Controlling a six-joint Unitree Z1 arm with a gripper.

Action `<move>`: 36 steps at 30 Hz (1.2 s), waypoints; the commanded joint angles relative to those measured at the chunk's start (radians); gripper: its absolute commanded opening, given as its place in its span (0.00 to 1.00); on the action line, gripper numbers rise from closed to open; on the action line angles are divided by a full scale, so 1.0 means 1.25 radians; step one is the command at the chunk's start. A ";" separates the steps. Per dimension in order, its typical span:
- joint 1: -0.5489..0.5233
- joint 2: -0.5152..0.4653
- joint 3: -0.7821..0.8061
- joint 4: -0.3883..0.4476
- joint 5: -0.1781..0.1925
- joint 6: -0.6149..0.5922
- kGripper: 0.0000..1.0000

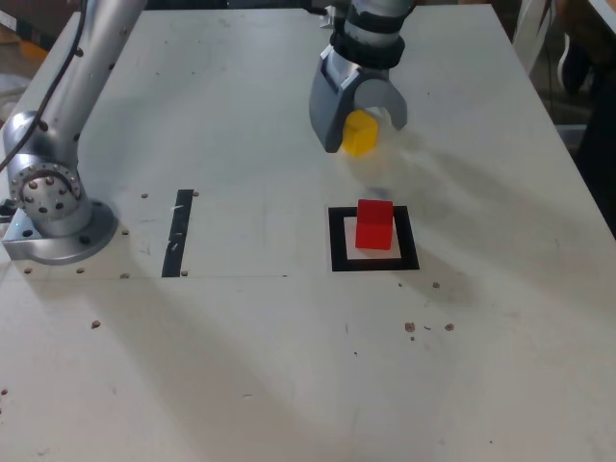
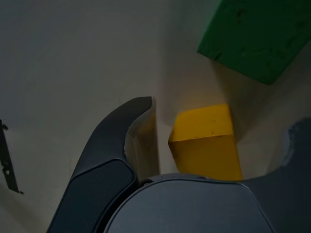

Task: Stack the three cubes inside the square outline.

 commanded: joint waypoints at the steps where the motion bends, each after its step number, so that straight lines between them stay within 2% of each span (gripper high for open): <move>1: -0.001 0.009 -0.008 -0.004 -0.001 -0.002 0.63; 9: 0.003 0.017 -0.017 -0.010 0.009 0.004 0.50; 16: 0.003 0.022 -0.023 -0.015 0.005 0.012 0.33; 22: 0.003 0.024 -0.025 -0.018 -0.009 0.024 0.26; 27: 0.000 0.007 -0.036 -0.007 -0.005 0.047 0.19; 32: -0.039 -0.063 -0.085 0.053 0.007 0.141 0.19; 36: -0.096 -0.127 -0.095 0.116 0.013 0.177 0.19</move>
